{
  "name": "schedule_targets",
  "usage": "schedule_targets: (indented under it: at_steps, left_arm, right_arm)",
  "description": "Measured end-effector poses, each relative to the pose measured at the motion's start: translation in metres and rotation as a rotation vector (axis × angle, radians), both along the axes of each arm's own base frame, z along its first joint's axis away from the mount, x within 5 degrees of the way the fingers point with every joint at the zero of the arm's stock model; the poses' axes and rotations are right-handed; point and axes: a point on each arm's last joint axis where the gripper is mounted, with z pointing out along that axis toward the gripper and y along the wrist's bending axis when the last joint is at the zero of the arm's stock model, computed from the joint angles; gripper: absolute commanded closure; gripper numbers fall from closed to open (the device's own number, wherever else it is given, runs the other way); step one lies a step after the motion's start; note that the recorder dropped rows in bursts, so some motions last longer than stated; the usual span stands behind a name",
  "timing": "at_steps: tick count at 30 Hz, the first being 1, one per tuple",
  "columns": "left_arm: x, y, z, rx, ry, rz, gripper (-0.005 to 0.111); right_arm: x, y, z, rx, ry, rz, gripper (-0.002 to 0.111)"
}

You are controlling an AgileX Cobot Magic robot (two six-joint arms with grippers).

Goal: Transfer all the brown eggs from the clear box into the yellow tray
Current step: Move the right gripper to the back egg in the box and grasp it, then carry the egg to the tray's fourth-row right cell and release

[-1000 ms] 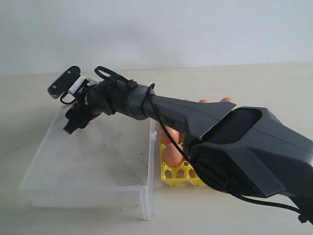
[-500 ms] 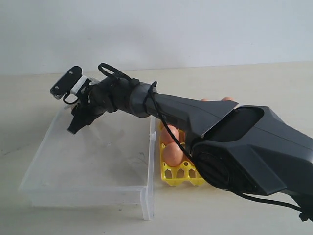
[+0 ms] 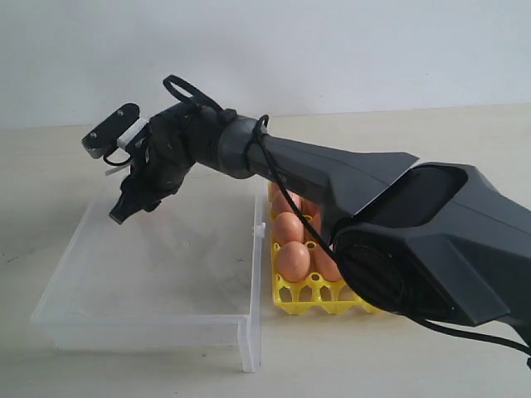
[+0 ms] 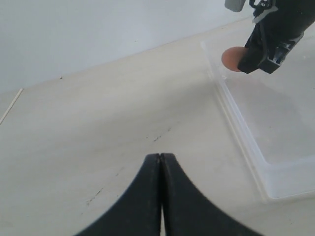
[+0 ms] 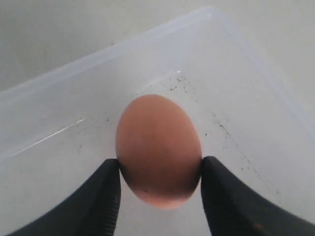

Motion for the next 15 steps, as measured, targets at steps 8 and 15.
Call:
schedule_targets:
  at_steps: [8,15]
  left_arm:
    - [0.000,0.000,0.000,0.000,0.000,0.000,0.107]
    - [0.000,0.000,0.000,0.000,0.000,0.000,0.107]
  right_arm:
    - [-0.018,0.003,0.017,0.007,0.141,-0.013,0.108]
    - [-0.039,-0.008,0.039,-0.024,0.194,-0.001,0.108]
